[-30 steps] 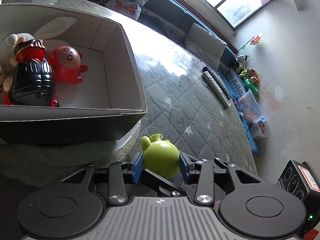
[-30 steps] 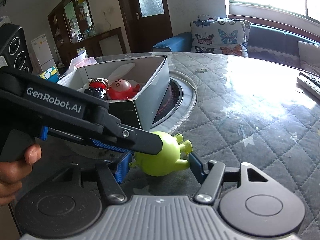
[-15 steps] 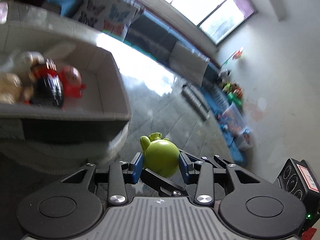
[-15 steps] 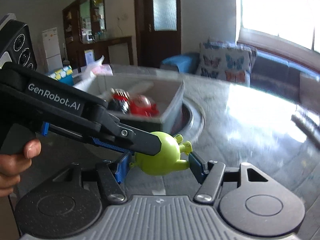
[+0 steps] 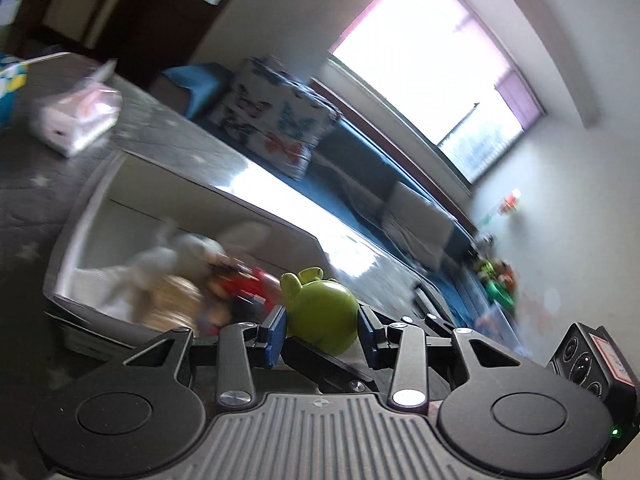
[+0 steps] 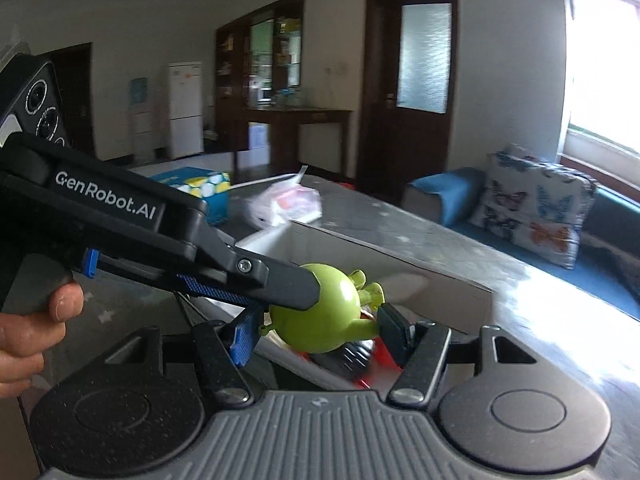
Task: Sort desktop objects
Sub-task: 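Lift the green alien toy with the left tool and carry it into the box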
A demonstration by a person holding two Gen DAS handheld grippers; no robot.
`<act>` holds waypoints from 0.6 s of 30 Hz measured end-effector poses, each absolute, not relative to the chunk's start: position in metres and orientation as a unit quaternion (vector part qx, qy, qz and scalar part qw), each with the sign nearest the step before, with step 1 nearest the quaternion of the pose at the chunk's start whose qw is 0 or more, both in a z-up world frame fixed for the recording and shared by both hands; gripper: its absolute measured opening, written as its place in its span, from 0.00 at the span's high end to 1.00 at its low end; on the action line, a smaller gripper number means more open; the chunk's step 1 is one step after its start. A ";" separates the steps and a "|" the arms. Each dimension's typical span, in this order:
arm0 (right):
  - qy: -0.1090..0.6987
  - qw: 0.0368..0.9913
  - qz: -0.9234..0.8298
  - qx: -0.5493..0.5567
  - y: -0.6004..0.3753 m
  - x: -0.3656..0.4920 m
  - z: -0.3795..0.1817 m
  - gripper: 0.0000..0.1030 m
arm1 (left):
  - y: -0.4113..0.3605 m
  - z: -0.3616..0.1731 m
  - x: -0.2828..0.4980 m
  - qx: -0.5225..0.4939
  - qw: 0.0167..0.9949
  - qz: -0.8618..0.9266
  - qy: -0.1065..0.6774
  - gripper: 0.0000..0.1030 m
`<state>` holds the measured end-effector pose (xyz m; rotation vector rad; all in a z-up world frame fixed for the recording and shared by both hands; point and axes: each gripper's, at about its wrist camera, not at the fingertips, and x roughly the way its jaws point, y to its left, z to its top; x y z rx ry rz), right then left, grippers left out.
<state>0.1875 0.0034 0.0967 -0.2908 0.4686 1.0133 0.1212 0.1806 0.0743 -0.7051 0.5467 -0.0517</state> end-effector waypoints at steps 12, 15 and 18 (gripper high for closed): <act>0.283 0.788 0.533 -0.121 0.077 0.231 0.063 0.38 | 0.251 0.047 0.137 -0.371 0.878 0.045 0.301 0.61; 0.294 0.782 0.538 -0.117 0.081 0.238 0.057 0.38 | 0.255 0.043 0.140 -0.372 0.875 0.052 0.306 0.61; 0.300 0.777 0.541 -0.117 0.083 0.240 0.052 0.37 | 0.256 0.040 0.140 -0.374 0.872 0.057 0.310 0.61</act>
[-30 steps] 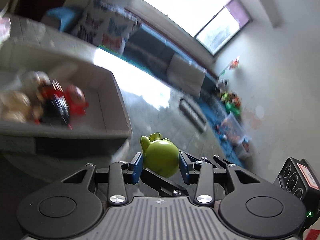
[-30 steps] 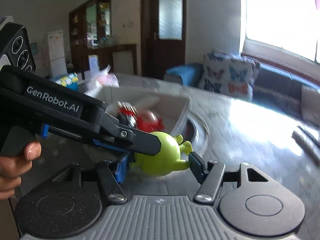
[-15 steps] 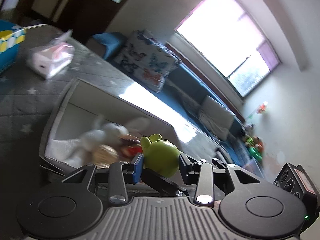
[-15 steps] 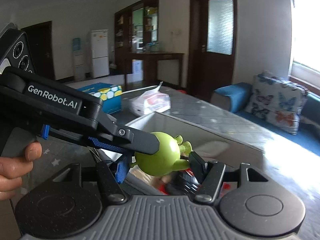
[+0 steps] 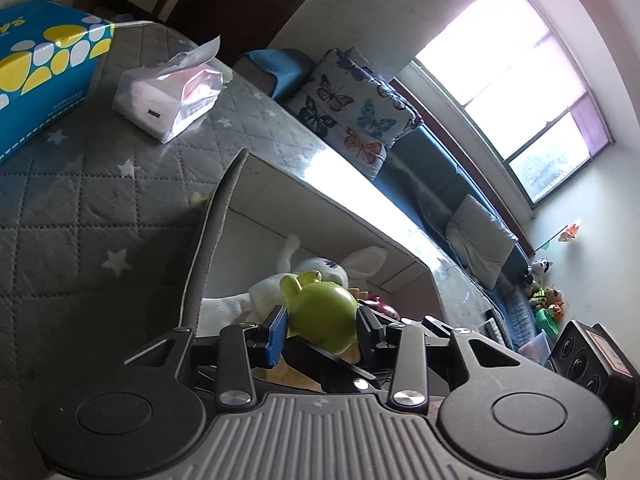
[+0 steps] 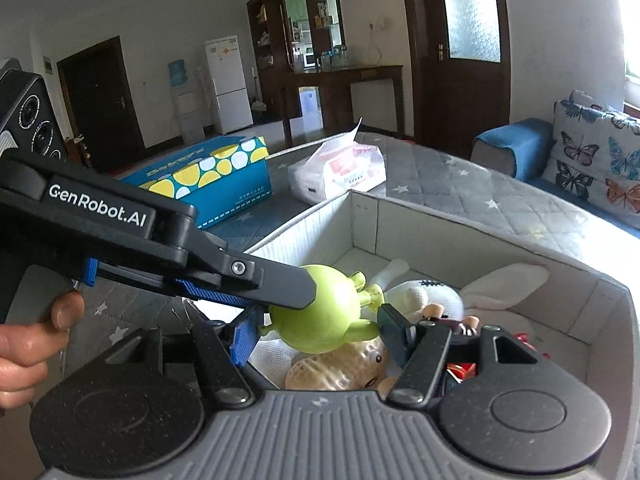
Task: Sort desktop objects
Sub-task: 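Lift the green alien toy with the left tool and carry it into the box, then open the left tool to release the alien toy in the box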
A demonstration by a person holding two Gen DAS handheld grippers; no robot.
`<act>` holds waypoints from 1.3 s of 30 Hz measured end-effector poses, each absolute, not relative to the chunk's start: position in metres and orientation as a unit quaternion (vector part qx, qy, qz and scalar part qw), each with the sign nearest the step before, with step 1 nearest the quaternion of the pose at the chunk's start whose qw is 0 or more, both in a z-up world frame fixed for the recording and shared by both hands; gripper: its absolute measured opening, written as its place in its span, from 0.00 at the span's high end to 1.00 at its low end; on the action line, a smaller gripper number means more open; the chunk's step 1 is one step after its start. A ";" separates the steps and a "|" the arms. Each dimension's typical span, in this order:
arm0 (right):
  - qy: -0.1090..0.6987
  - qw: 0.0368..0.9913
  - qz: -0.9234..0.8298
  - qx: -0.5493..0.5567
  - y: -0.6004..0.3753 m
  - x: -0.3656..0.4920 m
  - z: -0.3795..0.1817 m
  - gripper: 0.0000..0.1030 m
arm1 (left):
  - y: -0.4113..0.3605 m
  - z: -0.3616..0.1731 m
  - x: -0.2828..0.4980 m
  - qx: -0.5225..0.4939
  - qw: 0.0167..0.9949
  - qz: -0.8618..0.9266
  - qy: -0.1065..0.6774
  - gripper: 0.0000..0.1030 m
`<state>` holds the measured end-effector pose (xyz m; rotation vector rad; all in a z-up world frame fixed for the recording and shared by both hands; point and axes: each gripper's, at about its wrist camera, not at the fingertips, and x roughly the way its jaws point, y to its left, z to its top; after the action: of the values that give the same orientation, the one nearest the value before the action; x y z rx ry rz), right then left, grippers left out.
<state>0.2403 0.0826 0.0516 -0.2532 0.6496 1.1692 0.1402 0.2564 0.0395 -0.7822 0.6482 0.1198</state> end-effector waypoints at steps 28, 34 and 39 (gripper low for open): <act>0.296 0.790 0.528 -0.098 0.061 0.229 0.055 0.29 | 0.250 0.042 0.131 -0.349 0.878 0.096 0.314 0.62; 0.290 0.800 0.518 -0.086 0.045 0.214 0.061 0.22 | 0.236 0.052 0.120 -0.321 0.892 0.090 0.304 0.63; 0.296 0.808 0.503 -0.082 0.030 0.200 0.061 0.18 | 0.220 0.056 0.110 -0.300 0.902 0.085 0.300 0.62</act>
<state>0.1996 0.0301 0.0608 -0.1745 0.6327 1.0751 0.1104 0.2202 0.0556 -0.6202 0.6199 0.1761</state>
